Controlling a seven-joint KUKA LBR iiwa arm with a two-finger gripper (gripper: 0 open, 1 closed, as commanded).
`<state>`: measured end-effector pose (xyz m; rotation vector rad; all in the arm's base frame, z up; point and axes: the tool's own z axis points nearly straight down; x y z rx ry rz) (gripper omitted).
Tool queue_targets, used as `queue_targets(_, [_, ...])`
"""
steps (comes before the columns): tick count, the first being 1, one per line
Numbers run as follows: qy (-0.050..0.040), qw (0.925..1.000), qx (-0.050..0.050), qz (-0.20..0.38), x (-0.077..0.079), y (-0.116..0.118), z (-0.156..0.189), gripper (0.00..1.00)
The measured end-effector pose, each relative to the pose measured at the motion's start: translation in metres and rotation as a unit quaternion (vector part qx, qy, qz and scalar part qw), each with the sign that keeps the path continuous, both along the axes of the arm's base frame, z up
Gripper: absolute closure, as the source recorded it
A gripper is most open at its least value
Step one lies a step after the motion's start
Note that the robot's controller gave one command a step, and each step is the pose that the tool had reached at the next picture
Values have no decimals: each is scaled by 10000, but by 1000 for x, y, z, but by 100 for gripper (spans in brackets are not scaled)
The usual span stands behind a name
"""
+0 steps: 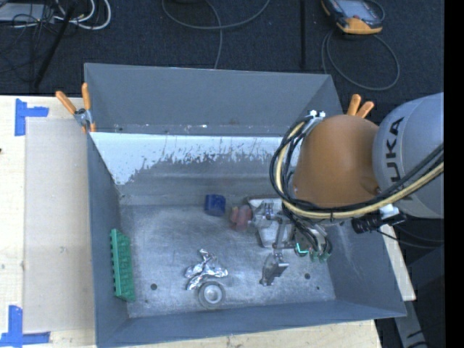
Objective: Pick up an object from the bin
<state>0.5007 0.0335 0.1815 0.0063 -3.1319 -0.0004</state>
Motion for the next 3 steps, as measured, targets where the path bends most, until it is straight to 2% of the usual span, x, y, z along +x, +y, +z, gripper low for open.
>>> queue_targets(1, [-16, 9999, 5, 131, 12, 90, -97, 0])
queue_targets(2, [-3, 9999, 0, 102, 13, 88, -93, 100])
queue_targets(3, [-85, 9931, 6, 1168, 25, 73, 52, 100])
